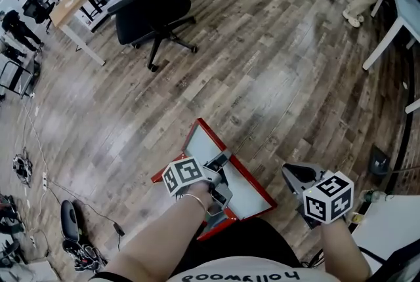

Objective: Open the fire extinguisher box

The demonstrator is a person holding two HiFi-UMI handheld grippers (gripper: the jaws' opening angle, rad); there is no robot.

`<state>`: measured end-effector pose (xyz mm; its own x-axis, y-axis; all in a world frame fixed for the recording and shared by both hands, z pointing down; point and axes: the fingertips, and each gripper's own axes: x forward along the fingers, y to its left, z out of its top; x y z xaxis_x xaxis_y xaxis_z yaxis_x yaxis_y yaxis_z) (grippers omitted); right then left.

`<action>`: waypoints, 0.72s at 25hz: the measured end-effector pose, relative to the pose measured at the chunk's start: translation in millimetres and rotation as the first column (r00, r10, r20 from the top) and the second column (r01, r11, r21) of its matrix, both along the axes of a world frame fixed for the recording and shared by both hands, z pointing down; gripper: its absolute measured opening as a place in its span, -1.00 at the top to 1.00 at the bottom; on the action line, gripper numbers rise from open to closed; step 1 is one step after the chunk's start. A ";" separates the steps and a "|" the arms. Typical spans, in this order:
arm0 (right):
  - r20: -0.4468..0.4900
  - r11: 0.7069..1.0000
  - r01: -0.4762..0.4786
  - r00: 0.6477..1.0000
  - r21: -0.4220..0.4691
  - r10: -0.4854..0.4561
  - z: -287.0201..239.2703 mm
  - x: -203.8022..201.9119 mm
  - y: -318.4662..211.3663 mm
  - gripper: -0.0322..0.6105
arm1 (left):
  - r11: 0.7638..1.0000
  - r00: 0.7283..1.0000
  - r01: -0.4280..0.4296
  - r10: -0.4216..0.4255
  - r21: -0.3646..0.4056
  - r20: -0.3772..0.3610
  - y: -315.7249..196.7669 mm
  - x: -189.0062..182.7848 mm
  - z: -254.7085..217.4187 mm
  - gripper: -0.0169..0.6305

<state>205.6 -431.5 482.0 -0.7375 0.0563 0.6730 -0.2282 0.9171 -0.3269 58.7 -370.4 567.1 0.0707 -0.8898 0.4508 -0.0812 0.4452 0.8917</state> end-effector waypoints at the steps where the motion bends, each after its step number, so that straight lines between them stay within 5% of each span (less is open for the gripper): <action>1: -0.003 1.000 -0.004 1.000 -0.003 0.004 2.3 2.0 -0.4 0.87 | 1.000 1.000 -0.002 0.002 0.000 0.002 -1.1 0.2 1.6 0.48; 4: -0.014 1.000 -0.017 1.000 -0.015 0.017 10.2 8.7 -0.1 0.87 | 1.000 1.000 -0.005 0.005 0.016 -0.003 -6.1 1.0 5.1 0.48; 6: -0.023 1.000 -0.022 1.000 -0.023 0.021 14.3 13.8 1.2 0.87 | 0.999 1.000 0.002 -0.001 0.037 -0.014 -12.0 2.9 4.7 0.73; 9: -0.030 0.999 -0.031 0.999 -0.031 0.030 17.0 21.7 -0.6 0.87 | 0.999 1.000 -0.004 0.004 0.036 0.004 -21.8 5.3 6.1 0.84; 18: -0.032 0.996 -0.077 0.997 -0.048 0.076 21.9 38.4 -10.6 0.87 | 1.000 0.999 -0.012 0.011 0.027 0.031 -32.0 7.9 13.8 0.87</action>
